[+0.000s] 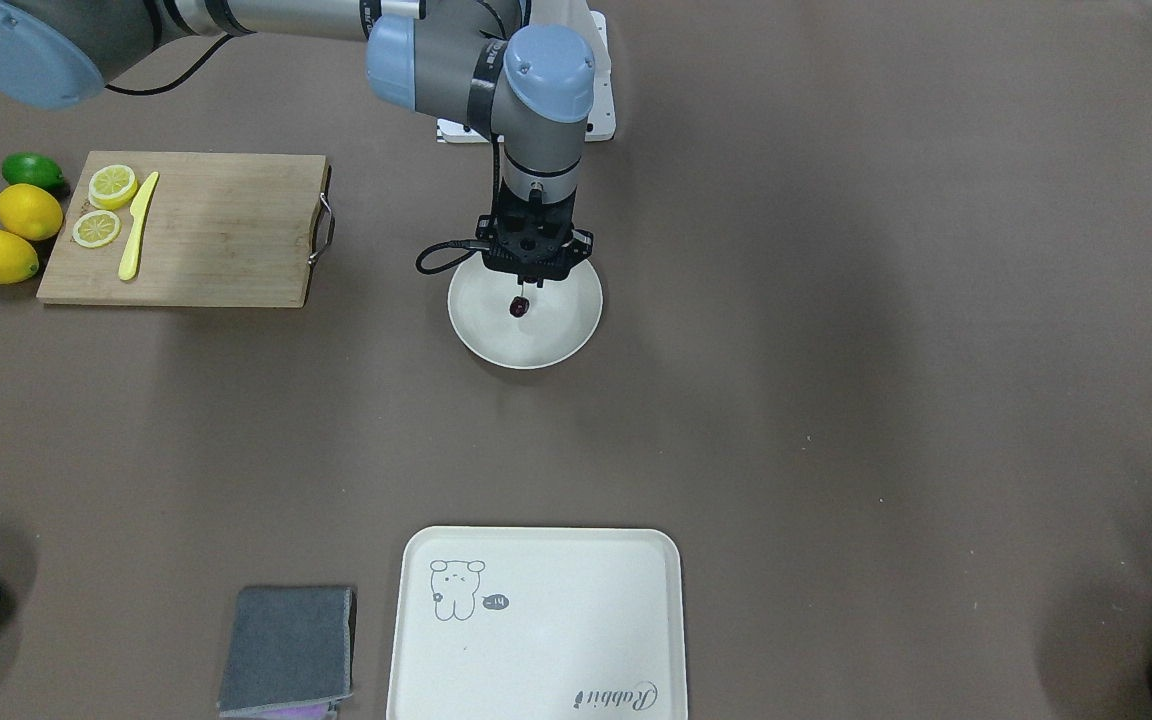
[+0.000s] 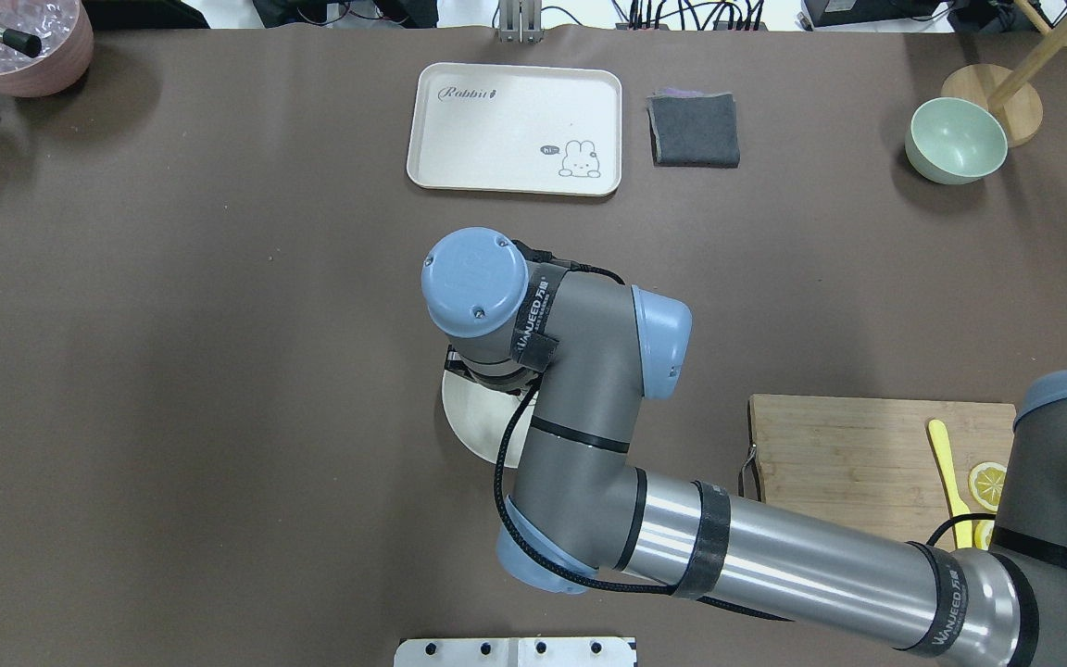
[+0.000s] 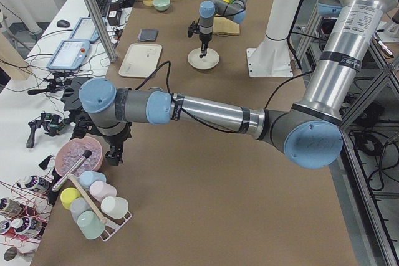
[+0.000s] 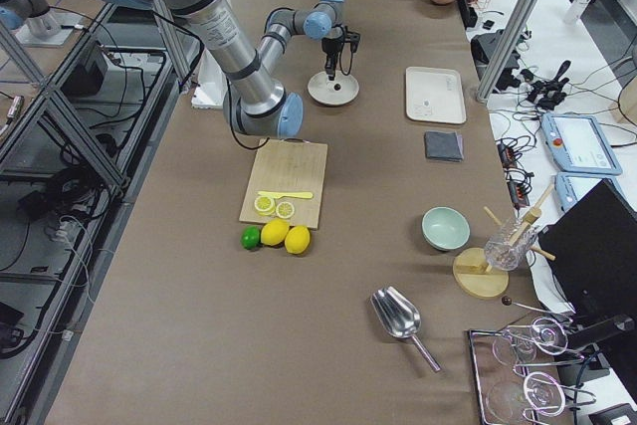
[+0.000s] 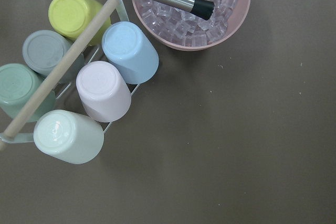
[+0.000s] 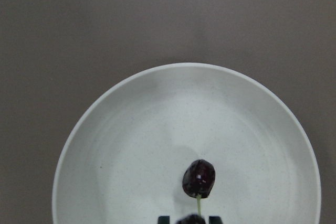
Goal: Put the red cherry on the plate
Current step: 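Lower the cherries into the cream bowl and open the right gripper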
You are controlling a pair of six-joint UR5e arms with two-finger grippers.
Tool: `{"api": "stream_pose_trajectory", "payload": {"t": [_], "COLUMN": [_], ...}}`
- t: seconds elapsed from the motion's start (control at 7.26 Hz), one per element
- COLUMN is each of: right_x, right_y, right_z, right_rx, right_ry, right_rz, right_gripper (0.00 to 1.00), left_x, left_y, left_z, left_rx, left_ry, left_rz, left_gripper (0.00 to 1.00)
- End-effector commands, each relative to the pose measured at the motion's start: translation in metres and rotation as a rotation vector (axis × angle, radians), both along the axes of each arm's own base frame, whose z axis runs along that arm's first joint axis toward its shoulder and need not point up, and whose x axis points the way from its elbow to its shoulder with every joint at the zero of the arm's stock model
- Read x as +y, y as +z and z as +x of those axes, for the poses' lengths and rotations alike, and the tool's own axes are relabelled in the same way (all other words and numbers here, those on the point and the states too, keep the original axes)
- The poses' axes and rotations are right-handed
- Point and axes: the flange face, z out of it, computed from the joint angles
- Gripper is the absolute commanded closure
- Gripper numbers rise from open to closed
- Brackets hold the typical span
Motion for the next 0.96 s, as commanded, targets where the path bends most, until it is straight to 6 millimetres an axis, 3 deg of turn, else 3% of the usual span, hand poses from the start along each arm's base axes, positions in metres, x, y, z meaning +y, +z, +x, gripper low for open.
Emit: {"api": "stream_pose_trajectory", "payload": {"t": [0.0, 0.28, 0.41, 0.55, 0.69, 0.83], "right_x": [0.011, 0.012, 0.007, -0.010, -0.012, -0.001], "right_y": [0.013, -0.001, -0.015, -0.029, -0.039, -0.027], "right_z": [-0.013, -0.008, 0.007, 0.042, 0.094, 0.166], "right_rx": [0.022, -0.023, -0.055, -0.097, -0.108, -0.092], "right_ry": [-0.022, -0.029, -0.026, -0.025, -0.069, -0.066], "right_rz": [0.010, 0.027, 0.035, 0.020, 0.051, 0.051], "right_gripper": [0.00, 0.00, 0.00, 0.00, 0.00, 0.00], "left_x": [0.000, 0.000, 0.000, 0.001, 0.002, 0.003], "left_y": [0.004, 0.004, 0.004, 0.005, 0.006, 0.004], "left_z": [0.001, 0.001, 0.001, 0.001, 0.001, 0.002], "left_rx": [0.001, 0.000, 0.000, 0.000, 0.001, 0.002], "left_ry": [0.001, 0.001, 0.001, 0.001, 0.002, 0.003], "left_rz": [-0.010, -0.010, -0.010, -0.012, -0.012, -0.006], "left_gripper": [0.02, 0.02, 0.02, 0.02, 0.02, 0.02]}}
